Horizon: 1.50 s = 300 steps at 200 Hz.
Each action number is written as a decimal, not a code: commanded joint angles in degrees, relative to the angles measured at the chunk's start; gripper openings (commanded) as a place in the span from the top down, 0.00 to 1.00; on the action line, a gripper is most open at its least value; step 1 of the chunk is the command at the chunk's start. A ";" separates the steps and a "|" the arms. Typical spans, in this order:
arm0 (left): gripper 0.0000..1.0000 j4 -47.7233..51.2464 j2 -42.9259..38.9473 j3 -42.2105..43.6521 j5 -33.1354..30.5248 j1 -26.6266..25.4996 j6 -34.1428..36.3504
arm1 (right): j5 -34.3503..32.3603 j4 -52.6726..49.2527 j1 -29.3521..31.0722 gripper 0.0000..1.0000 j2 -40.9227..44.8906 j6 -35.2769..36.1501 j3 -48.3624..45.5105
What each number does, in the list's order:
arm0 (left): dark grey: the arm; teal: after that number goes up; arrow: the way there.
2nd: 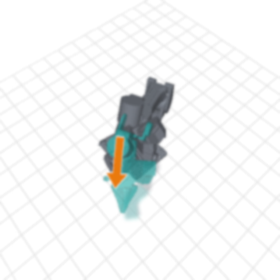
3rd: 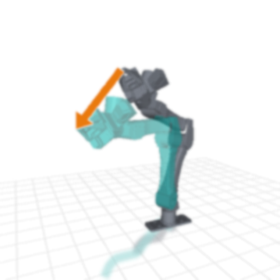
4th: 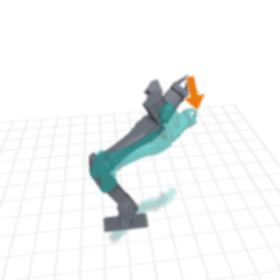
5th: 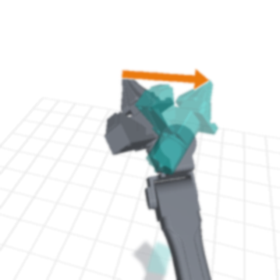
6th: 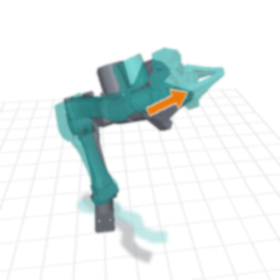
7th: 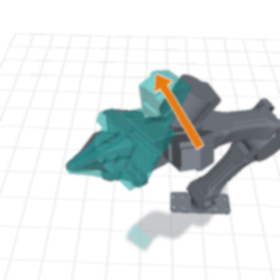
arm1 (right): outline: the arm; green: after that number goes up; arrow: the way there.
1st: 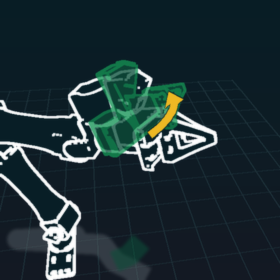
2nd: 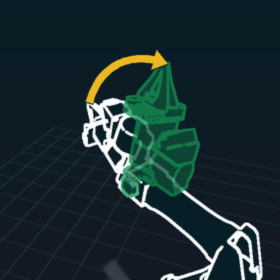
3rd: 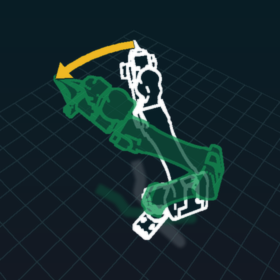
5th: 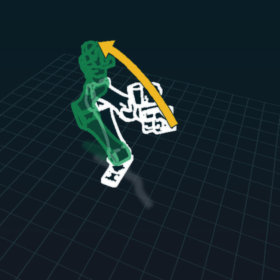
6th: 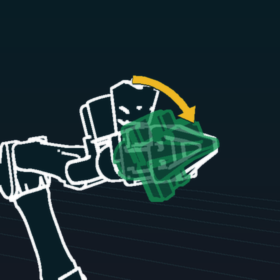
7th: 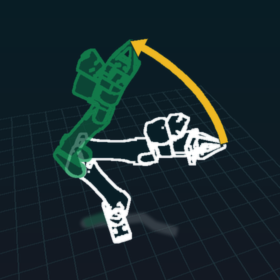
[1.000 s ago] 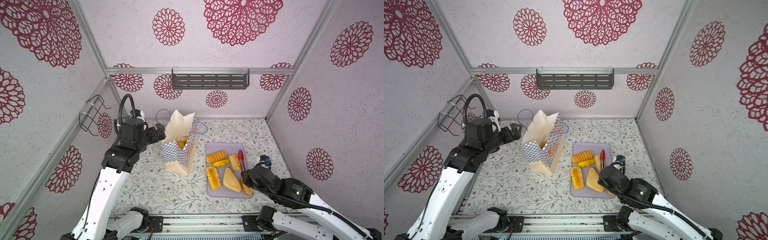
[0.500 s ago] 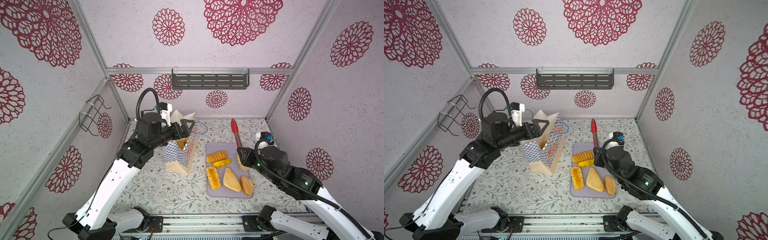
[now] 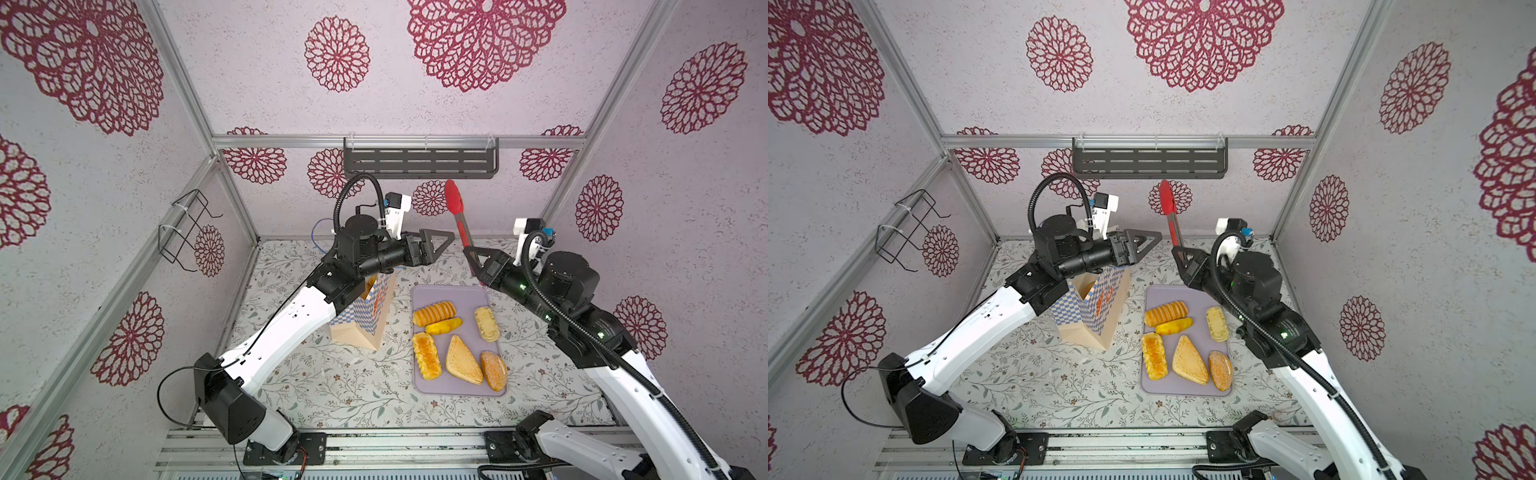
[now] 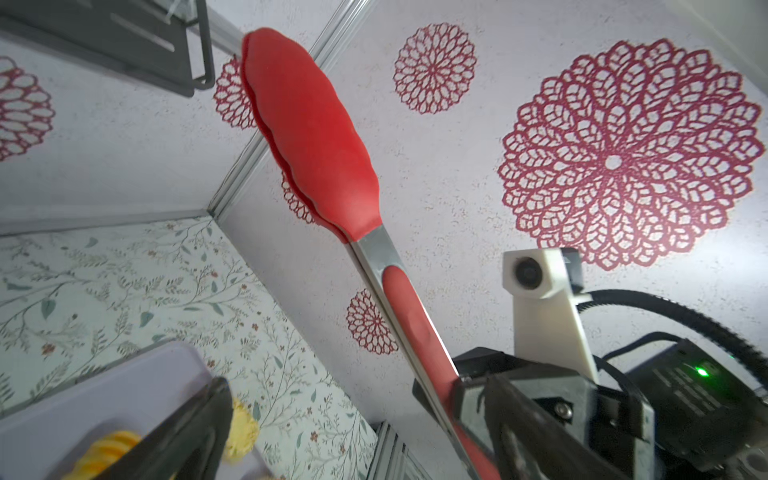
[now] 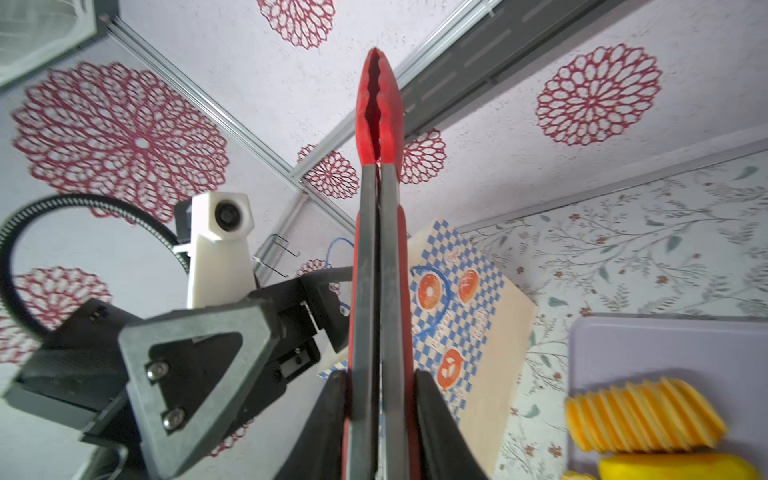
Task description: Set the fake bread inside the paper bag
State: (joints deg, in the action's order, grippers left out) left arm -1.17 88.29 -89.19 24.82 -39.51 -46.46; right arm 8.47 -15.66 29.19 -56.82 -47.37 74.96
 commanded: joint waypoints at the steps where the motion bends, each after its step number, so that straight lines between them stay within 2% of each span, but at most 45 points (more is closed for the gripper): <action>1: 0.02 -9.71 1.02 -1.64 1.82 -0.14 -0.64 | 13.13 18.72 -4.34 0.81 -0.80 -9.51 -2.21; 13: 0.01 -11.59 1.82 -1.74 1.68 -0.04 -0.99 | 15.52 23.51 -5.74 0.82 -1.78 -12.12 -3.47; 56: 0.01 -16.06 6.33 -5.60 3.92 0.59 -3.04 | 19.09 29.52 -6.88 0.83 -4.18 -15.18 -3.83; 89: 0.08 -20.08 7.95 -4.63 4.45 1.79 -6.51 | 19.26 31.12 -7.52 0.83 -3.77 -15.68 -3.99; 122: 0.06 -20.50 6.63 -2.63 2.96 1.87 -6.01 | 19.95 31.94 -8.02 0.83 -3.28 -15.94 -4.11; 168: 0.09 -26.57 8.97 -5.20 6.78 2.22 -9.83 | 22.98 36.89 -8.06 0.83 -4.56 -19.78 -5.09; 202: 0.19 -29.18 10.65 -7.13 9.08 2.24 -12.05 | 23.52 38.52 -8.01 0.83 -5.07 -21.11 -5.72; 251: 0.36 -31.36 10.81 -6.74 9.11 2.24 -13.18 | 23.54 40.56 -8.00 0.83 -5.46 -22.43 -7.35; 300: 0.64 -32.90 11.54 -7.48 9.70 2.44 -15.26 | 24.08 40.42 -7.95 0.80 -5.79 -22.10 -7.39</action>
State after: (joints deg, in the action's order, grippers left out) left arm -30.46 99.15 -95.07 32.77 -37.30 -60.10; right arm 31.92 20.99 21.43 -62.96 -69.25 66.87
